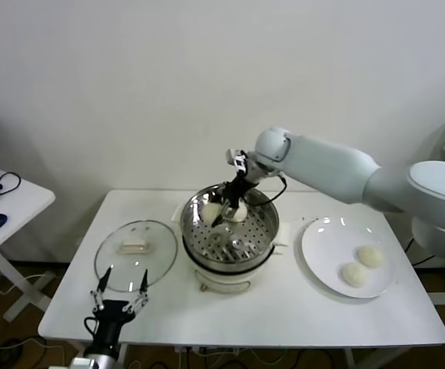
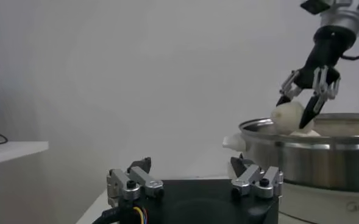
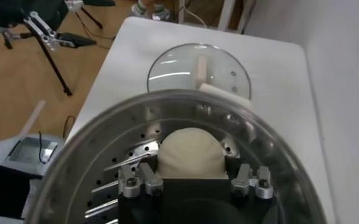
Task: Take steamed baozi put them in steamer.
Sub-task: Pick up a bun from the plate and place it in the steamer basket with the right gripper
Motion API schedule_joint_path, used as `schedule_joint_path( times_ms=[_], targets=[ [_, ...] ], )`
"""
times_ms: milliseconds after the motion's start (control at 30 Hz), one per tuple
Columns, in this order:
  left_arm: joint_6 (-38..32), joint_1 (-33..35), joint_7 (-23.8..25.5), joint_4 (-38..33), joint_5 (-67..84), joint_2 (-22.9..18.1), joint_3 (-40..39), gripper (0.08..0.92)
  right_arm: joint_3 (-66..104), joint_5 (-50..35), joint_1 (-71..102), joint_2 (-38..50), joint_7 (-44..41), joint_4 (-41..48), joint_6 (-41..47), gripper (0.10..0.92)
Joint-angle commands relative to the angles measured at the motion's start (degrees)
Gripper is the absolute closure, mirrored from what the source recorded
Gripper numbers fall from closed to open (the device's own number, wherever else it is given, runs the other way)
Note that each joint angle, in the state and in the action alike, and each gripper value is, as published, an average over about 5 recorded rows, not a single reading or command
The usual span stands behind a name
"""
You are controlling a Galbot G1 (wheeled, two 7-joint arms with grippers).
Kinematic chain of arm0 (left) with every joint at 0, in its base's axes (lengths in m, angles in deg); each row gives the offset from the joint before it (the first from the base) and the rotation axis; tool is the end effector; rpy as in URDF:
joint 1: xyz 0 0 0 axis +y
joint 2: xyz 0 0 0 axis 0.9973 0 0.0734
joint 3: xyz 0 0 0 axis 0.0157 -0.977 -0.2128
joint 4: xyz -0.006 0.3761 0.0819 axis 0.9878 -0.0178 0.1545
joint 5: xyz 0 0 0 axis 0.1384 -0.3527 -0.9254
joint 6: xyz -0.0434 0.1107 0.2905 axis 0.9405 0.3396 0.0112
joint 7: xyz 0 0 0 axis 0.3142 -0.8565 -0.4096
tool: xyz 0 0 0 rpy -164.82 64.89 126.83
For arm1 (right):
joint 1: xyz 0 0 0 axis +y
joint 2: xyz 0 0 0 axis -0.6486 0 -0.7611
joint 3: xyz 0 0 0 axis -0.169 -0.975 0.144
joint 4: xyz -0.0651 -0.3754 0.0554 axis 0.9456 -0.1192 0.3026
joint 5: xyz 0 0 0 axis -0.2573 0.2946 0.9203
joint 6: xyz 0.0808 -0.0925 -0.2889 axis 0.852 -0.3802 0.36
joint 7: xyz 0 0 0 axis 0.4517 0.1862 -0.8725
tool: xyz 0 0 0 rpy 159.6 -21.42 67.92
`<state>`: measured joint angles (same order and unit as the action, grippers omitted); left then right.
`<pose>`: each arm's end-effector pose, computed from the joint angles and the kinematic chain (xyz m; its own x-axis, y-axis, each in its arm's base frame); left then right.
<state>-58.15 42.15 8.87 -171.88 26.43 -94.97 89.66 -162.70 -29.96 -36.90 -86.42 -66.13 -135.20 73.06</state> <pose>0.0713 0.0544 -0.3705 -0.9996 0.0203 0.0207 0.0219 0.9966 0.0794 0.6183 0.0639 -0.1027 0.0318 -0.5310 0.8468 -0.9920 -0.1202 -0.0381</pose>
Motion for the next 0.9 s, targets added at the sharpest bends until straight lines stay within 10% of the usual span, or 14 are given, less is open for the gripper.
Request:
schedule_joint_path(
  times_ms=[33, 900],
  targets=[
    [-0.1, 0.3, 0.0, 0.5, 0.2, 0.1, -0.1, 0.177, -0.7, 1.4, 2.3, -2.9, 0.7, 3.4, 0.1, 0.313],
    [-0.2, 0.1, 0.0, 1.2, 0.5, 0.0, 0.0, 0.177, -0.2, 2.9, 4.0, -3.2, 1.2, 2.7, -0.2, 0.298]
  ],
)
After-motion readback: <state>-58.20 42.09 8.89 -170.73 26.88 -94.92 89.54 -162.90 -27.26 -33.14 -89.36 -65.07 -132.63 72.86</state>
